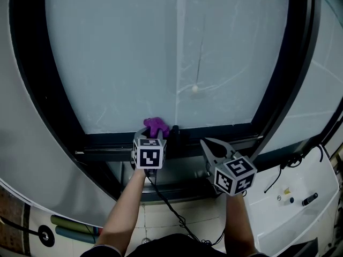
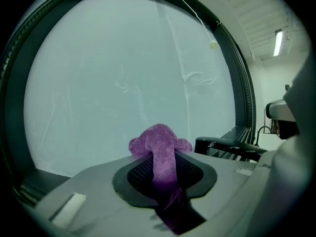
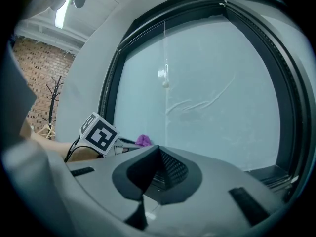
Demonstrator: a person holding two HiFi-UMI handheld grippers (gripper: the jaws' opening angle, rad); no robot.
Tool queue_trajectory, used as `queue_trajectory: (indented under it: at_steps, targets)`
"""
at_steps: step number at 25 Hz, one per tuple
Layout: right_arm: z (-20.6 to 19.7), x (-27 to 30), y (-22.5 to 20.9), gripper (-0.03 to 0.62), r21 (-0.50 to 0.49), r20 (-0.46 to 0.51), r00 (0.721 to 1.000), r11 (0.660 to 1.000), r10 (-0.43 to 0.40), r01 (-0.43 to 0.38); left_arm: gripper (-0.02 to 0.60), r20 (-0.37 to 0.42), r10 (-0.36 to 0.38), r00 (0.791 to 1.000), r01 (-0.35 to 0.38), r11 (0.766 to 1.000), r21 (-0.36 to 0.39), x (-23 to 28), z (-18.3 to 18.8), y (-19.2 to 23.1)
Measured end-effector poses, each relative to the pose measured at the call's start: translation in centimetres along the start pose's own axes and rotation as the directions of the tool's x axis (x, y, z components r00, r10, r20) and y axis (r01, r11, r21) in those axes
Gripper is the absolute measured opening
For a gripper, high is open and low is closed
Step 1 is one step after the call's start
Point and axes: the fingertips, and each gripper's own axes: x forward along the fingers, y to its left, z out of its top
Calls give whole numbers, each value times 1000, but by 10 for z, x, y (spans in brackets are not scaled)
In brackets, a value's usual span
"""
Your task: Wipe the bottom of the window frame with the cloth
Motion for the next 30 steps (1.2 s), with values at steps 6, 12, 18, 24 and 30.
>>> queue_trajectory:
  at_steps: [6, 12, 18, 24, 30]
  targets:
    - [0, -4, 2, 15, 0, 1, 1000, 1000, 4, -4, 99, -51, 38, 998, -38, 999, 7, 1, -16, 9]
    - [2, -8, 5, 15, -6, 0, 1000, 1000, 4, -4, 95, -76, 65, 995, -64, 998, 27, 0, -21, 14]
    - [7, -11, 6, 15, -14, 4, 1000, 1000, 0, 0, 95, -80, 78, 994, -76, 997, 26, -3, -23, 20]
    - [6, -4, 17, 15, -14, 0, 1000, 1000, 22, -22, 94, -89, 113, 990, -112, 993, 25, -14, -29, 38]
    - [8, 9, 38, 15, -17, 2, 998, 998, 63, -63, 94, -97, 146, 984, -146, 989, 11, -26, -37, 65]
